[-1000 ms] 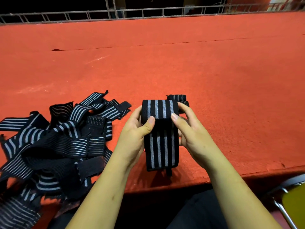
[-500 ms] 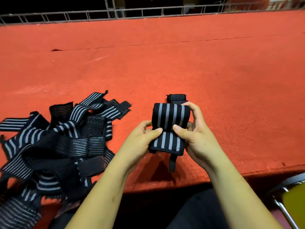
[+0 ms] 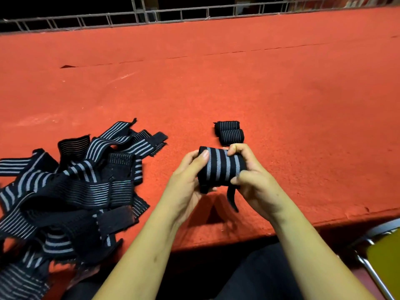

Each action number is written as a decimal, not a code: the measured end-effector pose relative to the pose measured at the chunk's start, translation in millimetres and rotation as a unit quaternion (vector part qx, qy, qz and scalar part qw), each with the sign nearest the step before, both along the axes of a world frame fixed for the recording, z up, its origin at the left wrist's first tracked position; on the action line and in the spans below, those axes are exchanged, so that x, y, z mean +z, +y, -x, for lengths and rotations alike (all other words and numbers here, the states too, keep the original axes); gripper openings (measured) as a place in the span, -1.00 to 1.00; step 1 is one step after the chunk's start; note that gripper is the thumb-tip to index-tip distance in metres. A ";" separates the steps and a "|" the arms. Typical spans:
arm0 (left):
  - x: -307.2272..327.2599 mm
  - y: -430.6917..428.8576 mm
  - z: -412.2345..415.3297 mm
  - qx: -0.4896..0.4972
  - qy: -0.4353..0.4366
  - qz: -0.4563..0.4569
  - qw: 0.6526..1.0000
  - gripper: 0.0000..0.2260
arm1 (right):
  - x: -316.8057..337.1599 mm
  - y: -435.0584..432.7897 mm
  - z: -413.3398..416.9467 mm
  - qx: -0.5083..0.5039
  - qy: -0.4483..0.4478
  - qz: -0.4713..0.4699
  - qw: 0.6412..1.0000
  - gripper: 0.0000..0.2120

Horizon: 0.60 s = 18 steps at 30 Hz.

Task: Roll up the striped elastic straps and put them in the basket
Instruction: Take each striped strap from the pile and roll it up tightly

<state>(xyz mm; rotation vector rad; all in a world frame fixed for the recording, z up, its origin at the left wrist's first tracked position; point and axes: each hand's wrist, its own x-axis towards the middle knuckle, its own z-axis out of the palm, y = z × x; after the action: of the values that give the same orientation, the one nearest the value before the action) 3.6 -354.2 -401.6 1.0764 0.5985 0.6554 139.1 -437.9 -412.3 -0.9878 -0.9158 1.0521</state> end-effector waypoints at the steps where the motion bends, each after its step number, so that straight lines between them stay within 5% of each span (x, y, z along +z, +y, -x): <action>1: -1.6 -0.9 -3.6 0.003 -0.014 0.000 1.000 -0.63 | 1.1 -0.4 0.5 -0.001 0.028 0.007 1.000 -0.61; 6: -15.2 -1.3 -26.0 -0.003 -0.052 0.011 0.999 -0.60 | -0.1 -0.1 -11.1 -0.089 -0.121 0.118 0.982 -0.66; 12: -40.8 13.3 -63.9 0.009 0.081 -0.078 0.994 -0.51 | -26.5 12.9 -53.3 -0.134 -0.037 0.146 0.980 -0.64; 15: -51.0 27.2 -85.4 0.015 0.207 -0.183 0.961 -0.58 | -38.3 27.7 -73.9 -0.140 -0.042 0.167 0.975 -0.70; 18: -64.6 49.1 -109.3 0.008 0.201 -0.178 0.963 -0.58 | -47.4 48.0 -95.9 -0.167 -0.092 0.177 0.966 -0.72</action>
<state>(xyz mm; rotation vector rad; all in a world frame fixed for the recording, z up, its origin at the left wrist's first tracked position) 112.9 -305.2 -466.1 1.5629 0.8590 0.5731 235.0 -389.9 -459.7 -1.5029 -0.6862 0.8587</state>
